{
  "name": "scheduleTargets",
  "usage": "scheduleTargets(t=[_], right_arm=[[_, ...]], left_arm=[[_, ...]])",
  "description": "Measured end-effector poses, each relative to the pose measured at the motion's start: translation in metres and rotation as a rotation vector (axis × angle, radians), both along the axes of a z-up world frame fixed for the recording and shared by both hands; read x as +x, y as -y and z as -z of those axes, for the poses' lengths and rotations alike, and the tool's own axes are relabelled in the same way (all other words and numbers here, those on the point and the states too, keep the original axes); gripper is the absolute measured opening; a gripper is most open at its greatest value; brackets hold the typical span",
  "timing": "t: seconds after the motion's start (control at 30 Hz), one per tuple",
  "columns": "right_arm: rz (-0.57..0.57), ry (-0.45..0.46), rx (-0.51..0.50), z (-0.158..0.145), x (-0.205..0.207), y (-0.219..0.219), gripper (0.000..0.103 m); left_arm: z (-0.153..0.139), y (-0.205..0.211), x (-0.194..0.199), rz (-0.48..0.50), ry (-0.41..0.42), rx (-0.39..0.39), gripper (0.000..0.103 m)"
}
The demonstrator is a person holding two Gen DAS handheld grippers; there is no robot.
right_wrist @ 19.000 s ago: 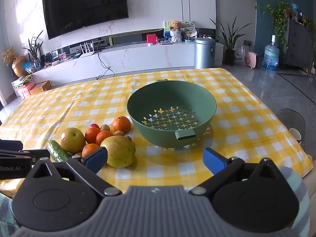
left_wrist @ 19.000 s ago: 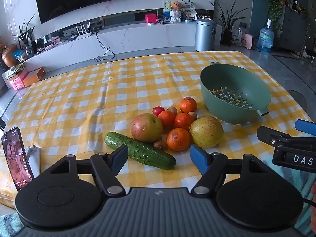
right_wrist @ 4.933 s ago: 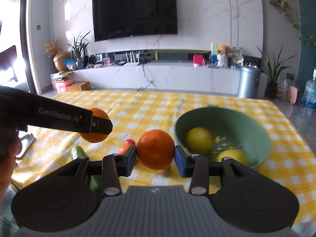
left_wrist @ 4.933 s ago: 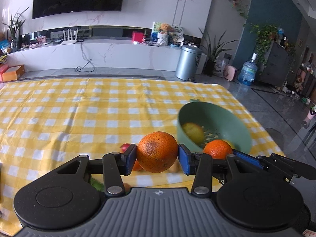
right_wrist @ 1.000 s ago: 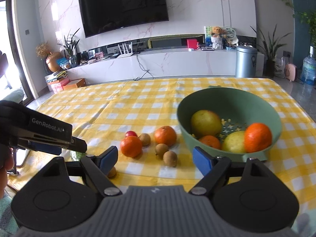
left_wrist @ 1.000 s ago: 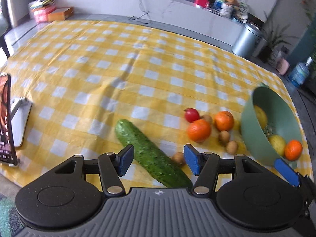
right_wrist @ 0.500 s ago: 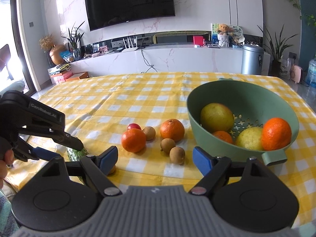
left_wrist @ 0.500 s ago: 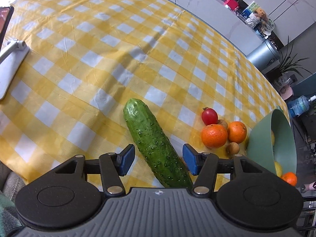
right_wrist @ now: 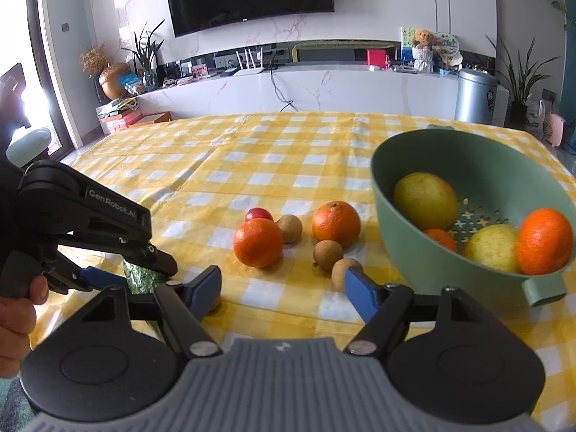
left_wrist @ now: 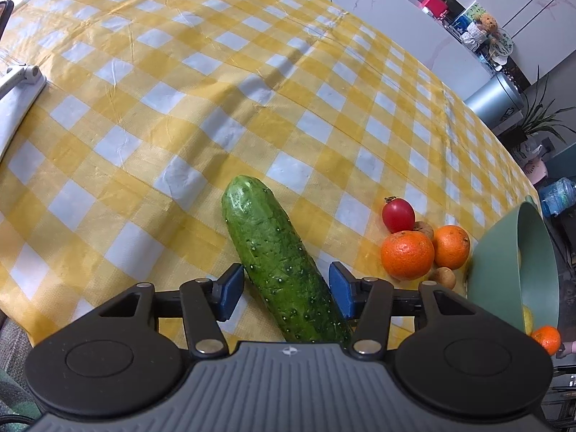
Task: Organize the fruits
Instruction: 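Move the left tool over the cucumber and close its fingers on it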
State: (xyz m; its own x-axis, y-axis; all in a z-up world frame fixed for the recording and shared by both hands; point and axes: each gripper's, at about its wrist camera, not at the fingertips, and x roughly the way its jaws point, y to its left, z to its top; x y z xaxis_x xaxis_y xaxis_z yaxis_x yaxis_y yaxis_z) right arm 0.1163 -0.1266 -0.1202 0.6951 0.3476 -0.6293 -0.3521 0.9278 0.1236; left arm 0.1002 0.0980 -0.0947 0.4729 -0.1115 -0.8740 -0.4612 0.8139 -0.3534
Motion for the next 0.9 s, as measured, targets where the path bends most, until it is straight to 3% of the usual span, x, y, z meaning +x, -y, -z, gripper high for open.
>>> scheduleTargets(t=[0.13, 0.23, 0.57, 0.7, 0.9], right_arm=[[-0.018, -0.004, -0.011, 0.004, 0.003, -0.006, 0.064], [-0.025, -0.012, -0.013, 0.007, 0.005, -0.007, 0.063], [-0.025, -0.017, 0.044, 0.010, 0.019, -0.010, 0.059], [-0.047, 0.003, 0.003, 0.015, 0.024, -0.021, 0.057], [-0.068, 0.042, -0.049, 0.020, 0.030, -0.032, 0.055]], left_arm=[[-0.001, 0.007, 0.001, 0.029, 0.014, 0.045, 0.061], [-0.003, 0.013, 0.004, 0.084, 0.030, 0.086, 0.059], [-0.009, 0.036, 0.015, 0.341, 0.101, 0.273, 0.049], [-0.008, 0.034, 0.016, 0.365, 0.121, 0.268, 0.048], [-0.003, 0.025, 0.017, 0.317, 0.128, 0.234, 0.051]])
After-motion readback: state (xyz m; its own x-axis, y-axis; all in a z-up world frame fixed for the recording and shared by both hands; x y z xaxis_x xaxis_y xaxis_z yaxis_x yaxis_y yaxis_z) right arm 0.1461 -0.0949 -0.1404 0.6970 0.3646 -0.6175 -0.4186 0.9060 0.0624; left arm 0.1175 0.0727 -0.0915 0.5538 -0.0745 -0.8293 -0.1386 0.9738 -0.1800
